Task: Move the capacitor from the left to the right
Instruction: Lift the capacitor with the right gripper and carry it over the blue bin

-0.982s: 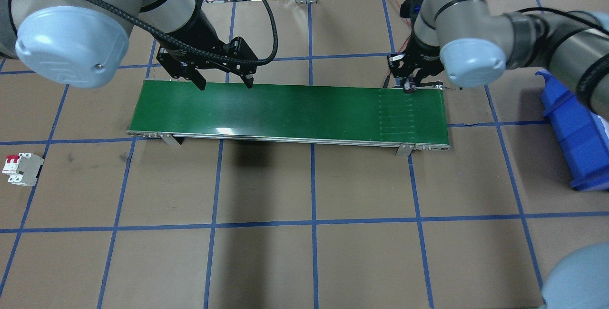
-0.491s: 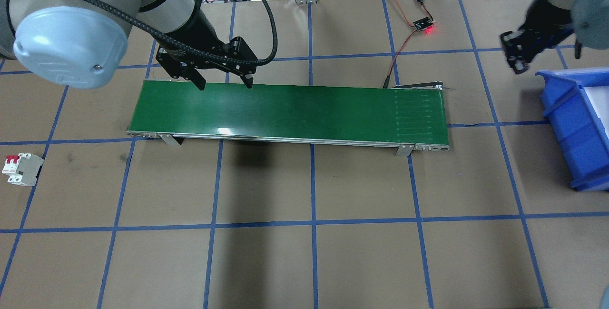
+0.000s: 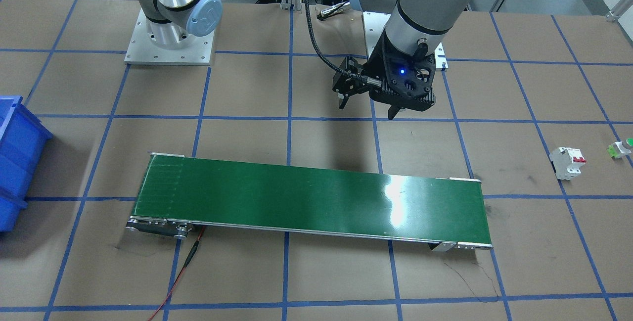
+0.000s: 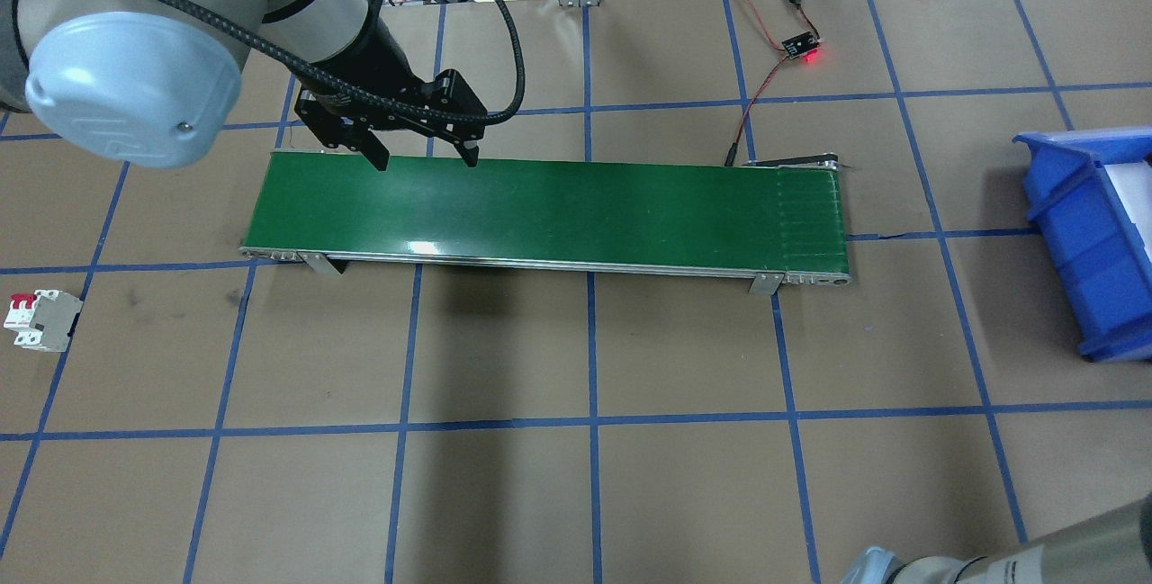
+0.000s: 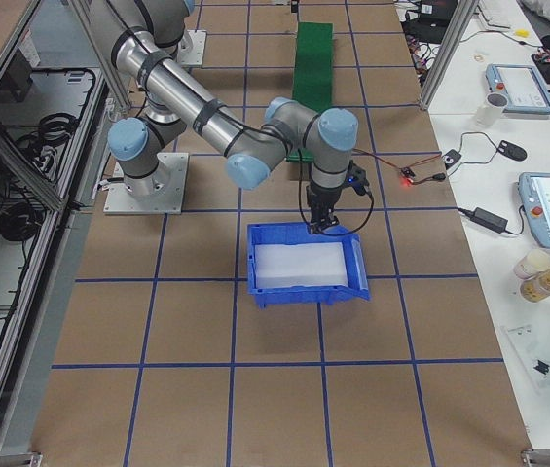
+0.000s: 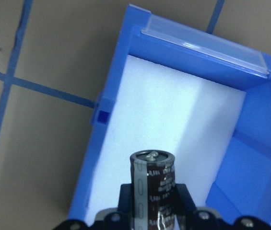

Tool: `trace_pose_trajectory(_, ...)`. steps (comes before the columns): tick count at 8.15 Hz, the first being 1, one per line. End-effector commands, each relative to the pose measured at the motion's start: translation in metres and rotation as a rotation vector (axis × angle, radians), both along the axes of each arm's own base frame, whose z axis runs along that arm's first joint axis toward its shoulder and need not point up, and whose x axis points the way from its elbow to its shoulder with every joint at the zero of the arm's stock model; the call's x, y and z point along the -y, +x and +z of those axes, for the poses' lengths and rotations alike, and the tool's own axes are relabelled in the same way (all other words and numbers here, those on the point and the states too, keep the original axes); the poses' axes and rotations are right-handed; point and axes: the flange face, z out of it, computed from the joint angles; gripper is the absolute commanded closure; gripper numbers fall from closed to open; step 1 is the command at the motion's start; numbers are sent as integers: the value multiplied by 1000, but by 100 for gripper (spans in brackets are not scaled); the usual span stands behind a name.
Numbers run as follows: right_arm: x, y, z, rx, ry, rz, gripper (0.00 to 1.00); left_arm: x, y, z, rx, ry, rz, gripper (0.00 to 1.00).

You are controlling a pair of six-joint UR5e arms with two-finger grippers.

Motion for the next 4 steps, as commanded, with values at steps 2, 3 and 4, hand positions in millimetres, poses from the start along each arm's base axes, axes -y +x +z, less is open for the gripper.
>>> trace_pose_trajectory(2,-3,-46,-50,40,34,61,0,0,0,0,1,0,-2,0)
trace_pose_trajectory(3,-13,-35,-17,27,17,69,0,0,-1,-1,1,2,0,0)
trace_pose_trajectory(4,-18,2,28,107,-70,88,4,0,-1,-1,1,2,-2,0)
